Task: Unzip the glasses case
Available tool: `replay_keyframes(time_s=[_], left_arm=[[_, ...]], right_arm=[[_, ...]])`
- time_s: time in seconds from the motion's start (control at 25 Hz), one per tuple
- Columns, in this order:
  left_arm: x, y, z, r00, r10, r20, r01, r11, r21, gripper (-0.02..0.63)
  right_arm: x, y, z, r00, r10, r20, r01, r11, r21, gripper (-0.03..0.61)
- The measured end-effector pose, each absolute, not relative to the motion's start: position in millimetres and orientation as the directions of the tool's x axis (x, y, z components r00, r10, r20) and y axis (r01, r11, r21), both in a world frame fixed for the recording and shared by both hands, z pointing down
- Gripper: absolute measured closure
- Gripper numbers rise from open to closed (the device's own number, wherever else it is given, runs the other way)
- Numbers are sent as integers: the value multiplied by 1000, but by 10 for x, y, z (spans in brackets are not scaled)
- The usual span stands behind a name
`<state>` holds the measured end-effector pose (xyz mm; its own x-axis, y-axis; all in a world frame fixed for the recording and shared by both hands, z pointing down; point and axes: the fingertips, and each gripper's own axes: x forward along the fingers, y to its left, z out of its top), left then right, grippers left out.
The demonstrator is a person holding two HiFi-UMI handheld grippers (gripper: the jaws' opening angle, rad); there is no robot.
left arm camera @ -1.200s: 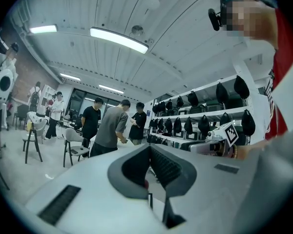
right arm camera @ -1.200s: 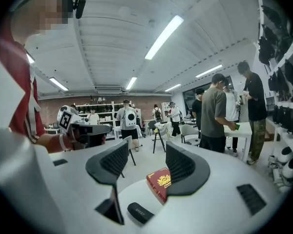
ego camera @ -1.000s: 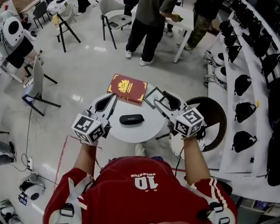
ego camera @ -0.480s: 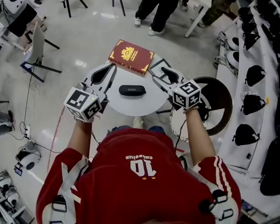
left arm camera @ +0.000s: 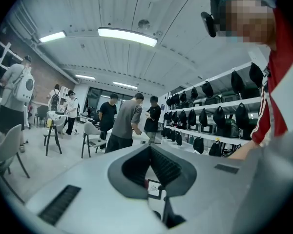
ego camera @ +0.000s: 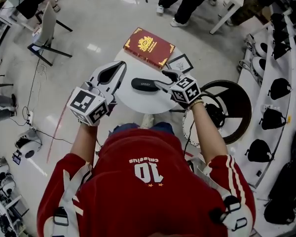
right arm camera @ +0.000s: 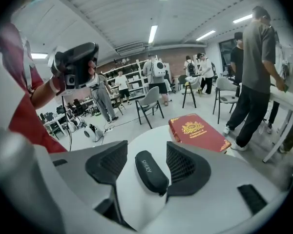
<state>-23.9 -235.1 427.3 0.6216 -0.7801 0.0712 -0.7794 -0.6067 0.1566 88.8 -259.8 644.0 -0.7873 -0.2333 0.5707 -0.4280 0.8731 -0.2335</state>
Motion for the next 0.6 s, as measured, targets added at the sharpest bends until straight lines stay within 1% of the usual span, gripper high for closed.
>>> replay_keyframes(time_s=[0.2, 0.36, 0.6], left_arm=[[-402, -2324, 4326, 590, -803, 84, -803, -572, 167, 606], [-524, -2246, 4425, 560, -820, 115, -825, -540, 168, 606], [-647, -2181, 4591, 529, -838, 135, -844, -504, 184, 606]], right_arm=[[770, -2600, 6917, -755, -159, 636, -404, 877, -261, 339], [671, -2640, 7275, -722, -115, 683, -378, 891, -250, 339], [554, -2660, 7721, -667, -24, 745, -301, 923, -240, 328]])
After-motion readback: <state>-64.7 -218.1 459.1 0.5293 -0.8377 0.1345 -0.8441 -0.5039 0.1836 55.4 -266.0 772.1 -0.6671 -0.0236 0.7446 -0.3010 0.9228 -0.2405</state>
